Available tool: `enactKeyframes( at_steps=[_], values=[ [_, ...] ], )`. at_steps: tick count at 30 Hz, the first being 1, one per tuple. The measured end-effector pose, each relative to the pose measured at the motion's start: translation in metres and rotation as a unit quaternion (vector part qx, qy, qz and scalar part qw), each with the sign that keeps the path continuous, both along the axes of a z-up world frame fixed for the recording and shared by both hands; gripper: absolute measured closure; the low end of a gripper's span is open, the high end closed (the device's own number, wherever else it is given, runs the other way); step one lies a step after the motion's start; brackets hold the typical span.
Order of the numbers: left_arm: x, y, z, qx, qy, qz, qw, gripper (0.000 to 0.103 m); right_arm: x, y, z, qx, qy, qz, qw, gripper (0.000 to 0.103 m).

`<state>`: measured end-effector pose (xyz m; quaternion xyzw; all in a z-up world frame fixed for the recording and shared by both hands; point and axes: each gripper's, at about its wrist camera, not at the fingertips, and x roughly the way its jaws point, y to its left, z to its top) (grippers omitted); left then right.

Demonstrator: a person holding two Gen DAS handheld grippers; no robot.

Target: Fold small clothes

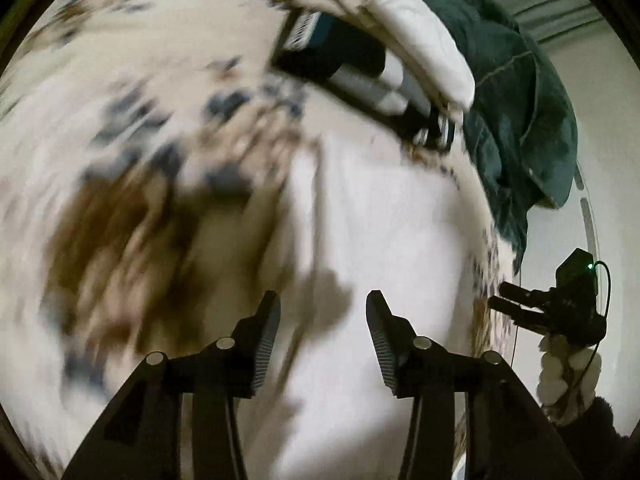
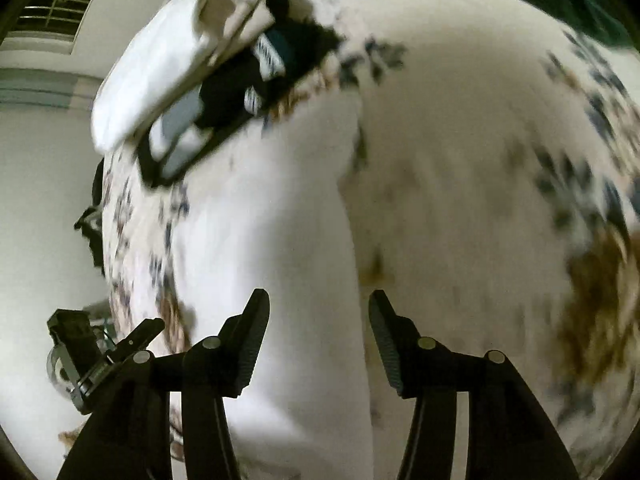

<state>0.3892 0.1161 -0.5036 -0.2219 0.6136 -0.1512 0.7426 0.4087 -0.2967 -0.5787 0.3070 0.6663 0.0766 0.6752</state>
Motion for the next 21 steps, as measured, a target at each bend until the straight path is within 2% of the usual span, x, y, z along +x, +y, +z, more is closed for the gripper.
enactKeyframes(
  at_steps=[2,4,6,10,11,13,16,18,21],
  values=[
    [-0.044,0.006,0.002,0.022,0.023,0.003,0.9995,0.060,-0.050,0.002,0.001,0.017,0.023,0.007,1.000,0.049],
    [-0.085,0.008,-0.006,0.023,0.057,0.008,0.9981,0.060,-0.091,0.009,-0.007,0.024,0.046,0.022,0.998,0.049],
    [-0.118,0.006,-0.019,0.031,0.086,0.014,0.9957,0.059,-0.144,0.019,-0.025,0.030,0.080,0.031,0.996,0.049],
    [-0.168,-0.001,-0.061,0.068,0.136,0.017,0.9882,0.060,-0.221,0.038,-0.065,0.049,0.137,0.034,0.989,0.049],
    [-0.178,-0.002,-0.068,0.075,0.138,0.021,0.9874,0.063,-0.241,0.048,-0.080,0.054,0.157,0.036,0.985,0.049],
    [-0.192,-0.002,-0.067,0.084,0.116,0.038,0.9890,0.091,-0.265,0.063,-0.099,0.063,0.178,0.023,0.982,0.051],
    [-0.208,-0.004,-0.046,0.094,0.071,0.048,0.9919,0.094,-0.293,0.083,-0.104,0.040,0.173,0.006,0.984,0.095],
    [-0.219,-0.003,-0.029,0.100,0.050,0.050,0.9925,0.095,-0.303,0.091,-0.094,0.018,0.154,0.002,0.988,0.095],
    [-0.228,-0.002,-0.013,0.096,0.042,0.051,0.9932,0.095,-0.314,0.098,-0.078,-0.006,0.137,0.007,0.990,0.096]
  ],
)
